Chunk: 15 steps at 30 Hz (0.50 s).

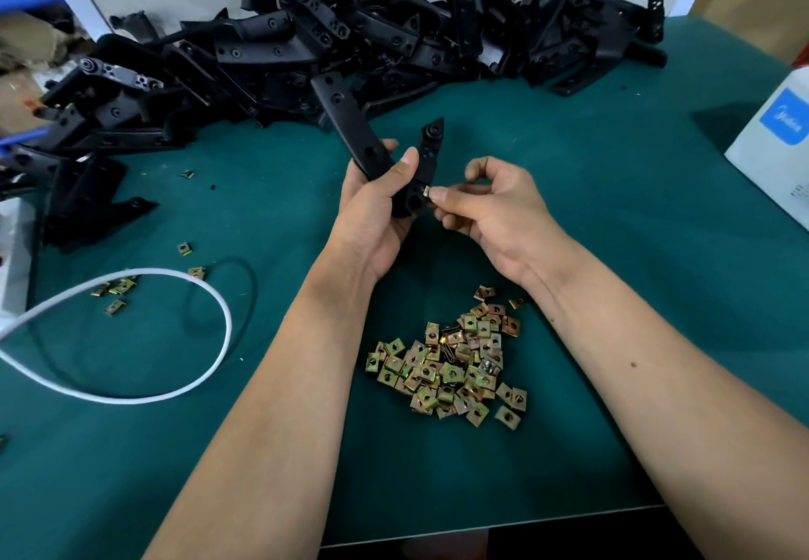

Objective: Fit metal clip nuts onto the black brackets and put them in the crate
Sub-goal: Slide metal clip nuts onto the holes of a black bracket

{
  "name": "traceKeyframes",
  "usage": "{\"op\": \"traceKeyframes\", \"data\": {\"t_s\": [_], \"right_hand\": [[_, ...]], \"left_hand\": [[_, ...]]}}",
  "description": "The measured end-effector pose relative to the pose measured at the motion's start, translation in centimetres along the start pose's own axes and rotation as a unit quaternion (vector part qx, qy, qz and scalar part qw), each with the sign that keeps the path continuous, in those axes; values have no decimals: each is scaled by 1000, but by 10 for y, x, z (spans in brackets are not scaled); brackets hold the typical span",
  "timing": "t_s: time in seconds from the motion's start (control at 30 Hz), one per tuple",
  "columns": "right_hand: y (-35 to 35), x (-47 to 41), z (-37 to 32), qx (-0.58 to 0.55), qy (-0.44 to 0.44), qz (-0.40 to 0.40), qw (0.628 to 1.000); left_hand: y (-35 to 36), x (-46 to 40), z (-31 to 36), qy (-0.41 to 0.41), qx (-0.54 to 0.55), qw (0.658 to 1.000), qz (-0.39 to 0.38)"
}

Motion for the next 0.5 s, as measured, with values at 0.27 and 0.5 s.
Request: {"op": "traceKeyframes", "data": {"t_s": [0.27,0.5], "right_hand": [[2,0,-1,19,-2,-16,1000],[5,2,-2,-16,-32,-22,999]], "left_hand": [[4,2,-3,-21,-26,999,-14],[7,3,2,37,-45,998,8]]}}
Point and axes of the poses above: each hand's wrist, its own x-axis away from the middle knuckle, its own y-axis out of the palm, z = x × y, the point moved 7 cm from there along -x, towards the middle knuckle, and after that the axes turned 12 degrees about -z, right-handed, at the moved point
